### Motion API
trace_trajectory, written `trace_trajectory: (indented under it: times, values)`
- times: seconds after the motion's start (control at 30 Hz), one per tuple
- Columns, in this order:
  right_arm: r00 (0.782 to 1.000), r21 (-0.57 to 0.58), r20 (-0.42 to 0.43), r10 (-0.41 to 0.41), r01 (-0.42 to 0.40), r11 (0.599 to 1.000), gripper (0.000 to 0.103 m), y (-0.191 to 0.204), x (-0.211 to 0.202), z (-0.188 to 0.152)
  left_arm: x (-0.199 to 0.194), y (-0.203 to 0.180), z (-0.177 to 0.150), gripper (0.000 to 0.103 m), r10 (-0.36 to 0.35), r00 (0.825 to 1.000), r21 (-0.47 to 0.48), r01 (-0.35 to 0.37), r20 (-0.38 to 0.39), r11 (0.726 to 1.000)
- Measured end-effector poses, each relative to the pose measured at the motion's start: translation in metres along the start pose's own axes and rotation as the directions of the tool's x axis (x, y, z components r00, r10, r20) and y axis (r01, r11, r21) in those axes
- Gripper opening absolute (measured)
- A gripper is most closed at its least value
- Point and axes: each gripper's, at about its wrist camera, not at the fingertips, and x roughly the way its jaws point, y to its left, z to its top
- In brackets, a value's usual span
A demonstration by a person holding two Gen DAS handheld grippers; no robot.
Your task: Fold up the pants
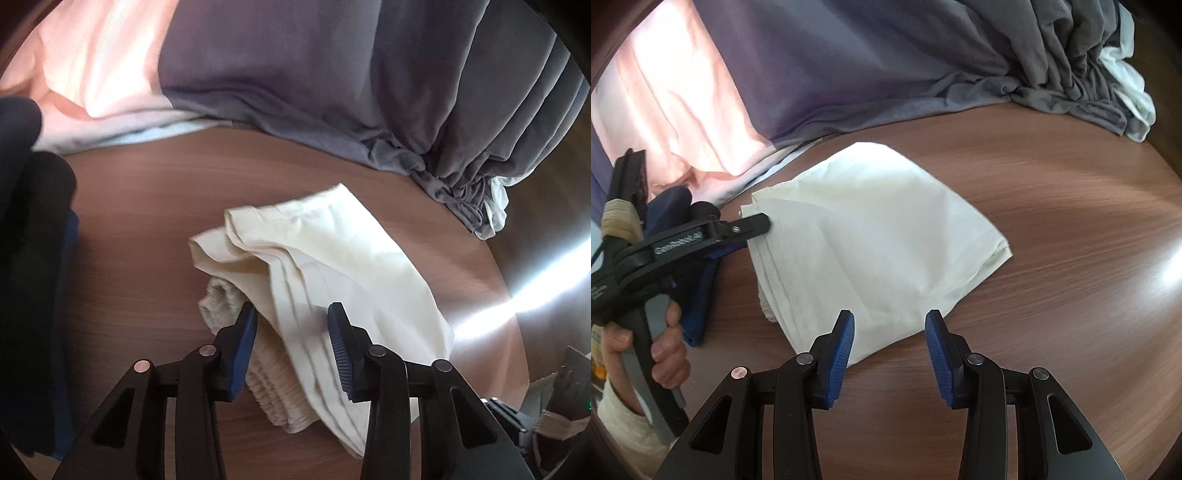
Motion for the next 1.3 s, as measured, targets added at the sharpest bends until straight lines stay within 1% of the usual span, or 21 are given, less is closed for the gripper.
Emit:
trace_trajectory:
  times: [0.07, 0.13, 0.27, 0.37, 0.43, 0.5, 0.6, 0.67, 0.7, 0.73, 0.77, 0.87, 0.9, 0.93, 0.97, 1.03, 1.07, 1.13, 1.17, 1.2, 1.3]
  values:
    - [1.0, 0.008, -0.014, 0.02, -0.019, 1.0, 0.041, 0.0, 0.005, -0.001, 0.003, 0.0, -0.001, 0.037, -0.01, 1.0, -0.016, 0.01, -0.004, 1.0]
    - [0.998, 0.021, -0.047, 0.052, -0.051, 0.998, 0.041, 0.0, 0.015, -0.004, 0.005, 0.001, 0.001, 0.036, -0.018, 1.0, -0.035, 0.017, -0.005, 0.999]
    - [0.99, 0.039, -0.106, 0.093, -0.089, 0.995, 0.041, 0.002, 0.029, -0.009, 0.009, 0.003, 0.006, 0.035, -0.036, 0.999, -0.052, 0.037, 0.005, 0.998]
    - [0.983, 0.049, -0.134, 0.124, -0.118, 0.992, 0.041, 0.004, 0.038, -0.012, 0.009, 0.003, 0.009, 0.031, -0.057, 0.998, -0.067, 0.058, 0.021, 0.996]
    - [0.984, 0.042, -0.134, 0.121, -0.117, 0.992, 0.041, 0.007, 0.04, -0.014, 0.009, 0.002, 0.009, 0.006, -0.066, 0.997, -0.066, 0.068, 0.029, 0.996]
    - [0.984, 0.032, -0.134, 0.121, -0.118, 0.993, 0.041, 0.008, 0.04, -0.015, 0.006, -0.002, 0.01, 0.005, -0.078, 0.997, -0.044, 0.079, 0.031, 0.996]
    - [0.983, 0.013, -0.135, 0.126, -0.126, 0.992, 0.039, 0.012, 0.04, -0.016, -0.02, -0.014, 0.011, 0.005, -0.098, 0.993, 0.004, 0.098, 0.072, 0.995]
    - [0.986, -0.02, -0.111, 0.122, -0.125, 0.992, 0.024, 0.017, 0.033, -0.015, -0.036, -0.021, 0.013, 0.005, -0.078, 0.993, 0.046, 0.074, 0.088, 0.996]
    - [0.988, -0.043, -0.101, 0.12, -0.125, 0.991, 0.021, 0.019, 0.029, -0.015, -0.04, -0.023, 0.013, 0.005, -0.063, 0.994, 0.057, 0.058, 0.091, 0.997]
    - [0.988, -0.066, -0.093, 0.123, -0.129, 0.989, 0.015, 0.022, 0.026, -0.015, -0.046, -0.022, 0.014, 0.005, -0.042, 0.995, 0.068, 0.036, 0.09, 0.997]
    - [0.989, -0.091, -0.083, 0.126, -0.133, 0.987, 0.012, 0.026, 0.022, -0.015, -0.047, -0.02, 0.014, 0.005, -0.036, 0.996, 0.065, 0.031, 0.087, 0.997]
    - [0.987, -0.183, -0.073, 0.144, -0.156, 0.971, 0.012, 0.041, 0.011, -0.018, -0.042, -0.002, 0.012, 0.005, 0.024, 0.999, 0.034, -0.025, 0.048, 0.999]
    - [0.984, -0.212, -0.086, 0.157, -0.172, 0.962, 0.012, 0.047, 0.01, -0.02, -0.036, 0.006, 0.01, 0.005, 0.054, 0.998, 0.017, -0.055, 0.015, 0.998]
    - [0.98, -0.227, -0.104, 0.169, -0.189, 0.955, 0.012, 0.051, 0.01, -0.022, -0.033, 0.012, 0.007, 0.005, 0.071, 0.997, 0.006, -0.071, -0.009, 0.997]
    - [0.976, -0.244, -0.132, 0.175, -0.203, 0.948, 0.015, 0.055, 0.01, -0.023, -0.031, 0.015, 0.004, 0.005, 0.083, 0.996, 0.002, -0.083, -0.024, 0.997]
    - [0.977, -0.257, -0.151, 0.149, -0.185, 0.949, 0.021, 0.059, 0.009, -0.022, -0.028, 0.019, -0.003, 0.005, 0.122, 0.992, 0.014, -0.121, -0.044, 0.993]
    - [0.984, -0.259, -0.128, 0.121, -0.151, 0.954, 0.021, 0.057, 0.005, -0.022, -0.027, 0.02, -0.007, 0.005, 0.138, 0.989, 0.018, -0.137, -0.048, 0.99]
    - [0.999, -0.233, -0.028, 0.044, -0.05, 0.971, 0.022, 0.048, -0.003, -0.015, -0.026, 0.025, -0.013, 0.006, 0.156, 0.986, 0.013, -0.155, -0.058, 0.988]
    - [1.0, -0.213, 0.004, 0.017, -0.016, 0.977, 0.026, 0.044, -0.002, -0.013, -0.025, 0.029, -0.014, 0.006, 0.164, 0.984, 0.007, -0.164, -0.063, 0.986]
    - [0.998, -0.165, 0.052, -0.034, 0.042, 0.985, 0.029, 0.034, 0.0, -0.007, -0.024, 0.033, -0.015, 0.006, 0.168, 0.984, -0.005, -0.169, -0.067, 0.986]
    - [0.99, -0.081, 0.073, -0.12, 0.126, 0.989, 0.031, 0.012, 0.011, 0.007, -0.023, 0.035, -0.016, 0.007, 0.183, 0.981, -0.005, -0.183, -0.066, 0.983]
